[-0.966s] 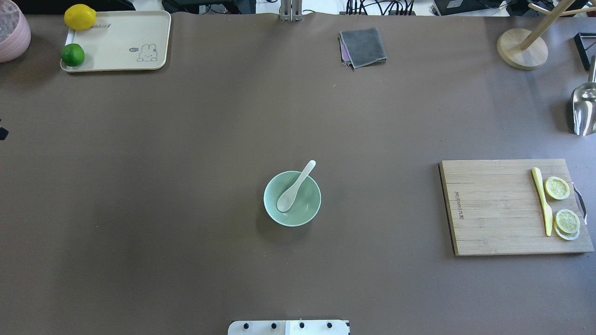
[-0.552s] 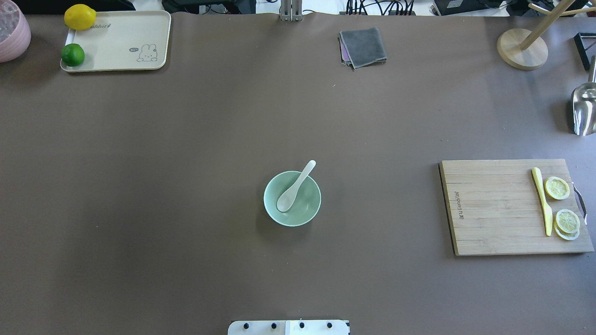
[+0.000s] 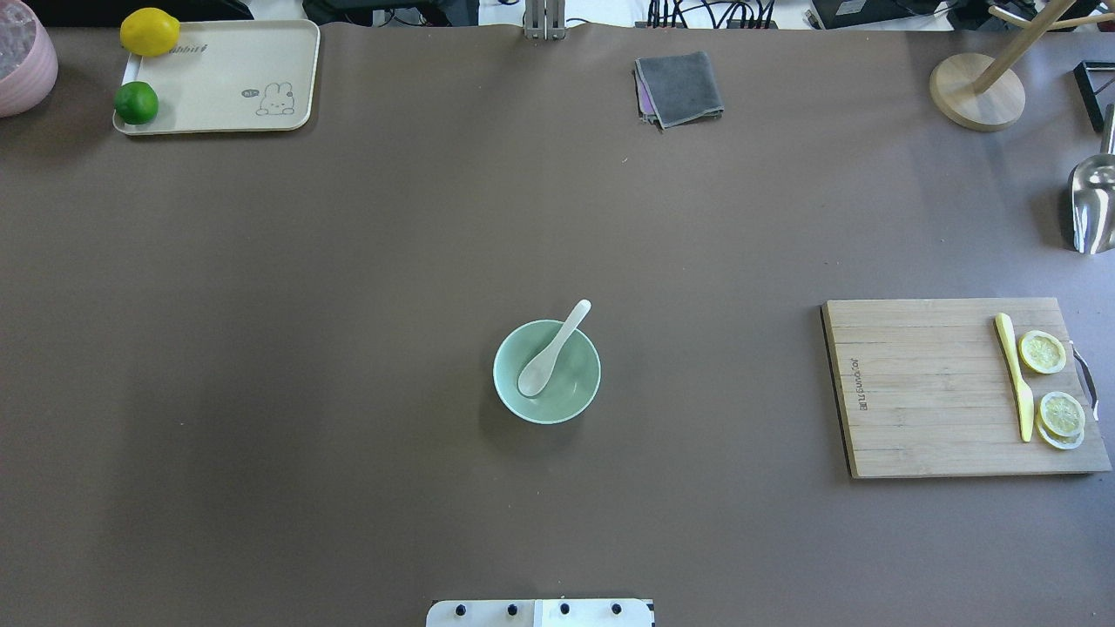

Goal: Place spoon in bowl

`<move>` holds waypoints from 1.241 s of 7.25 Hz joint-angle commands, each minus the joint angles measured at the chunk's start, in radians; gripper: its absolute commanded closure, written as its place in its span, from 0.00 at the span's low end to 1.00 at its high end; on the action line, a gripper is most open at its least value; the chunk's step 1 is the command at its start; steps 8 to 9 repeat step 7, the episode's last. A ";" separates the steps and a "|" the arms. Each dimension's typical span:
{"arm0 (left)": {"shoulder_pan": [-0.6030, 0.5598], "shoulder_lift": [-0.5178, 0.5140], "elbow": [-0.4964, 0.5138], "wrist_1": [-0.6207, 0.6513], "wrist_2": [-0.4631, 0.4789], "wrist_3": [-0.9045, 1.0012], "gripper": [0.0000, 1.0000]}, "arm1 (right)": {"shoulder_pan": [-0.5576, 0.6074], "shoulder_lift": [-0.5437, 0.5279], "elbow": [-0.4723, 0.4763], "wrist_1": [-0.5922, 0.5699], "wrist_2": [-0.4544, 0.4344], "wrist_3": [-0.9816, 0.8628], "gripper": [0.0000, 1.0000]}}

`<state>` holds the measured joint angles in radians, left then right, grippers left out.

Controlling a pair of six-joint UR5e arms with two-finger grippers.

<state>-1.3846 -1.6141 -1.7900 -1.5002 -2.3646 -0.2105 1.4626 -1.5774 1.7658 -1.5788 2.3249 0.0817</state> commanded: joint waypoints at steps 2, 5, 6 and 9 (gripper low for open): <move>-0.016 -0.001 0.006 0.000 0.001 0.000 0.02 | 0.001 0.000 0.001 -0.003 0.004 0.001 0.00; -0.019 -0.001 -0.002 0.002 -0.002 -0.001 0.02 | 0.001 -0.003 0.004 -0.004 0.001 0.001 0.00; -0.019 -0.004 -0.003 0.002 0.001 -0.001 0.02 | 0.001 -0.003 0.006 -0.006 0.001 0.001 0.00; -0.019 -0.007 -0.003 0.002 0.002 -0.001 0.02 | 0.001 -0.003 0.006 -0.004 0.001 0.003 0.00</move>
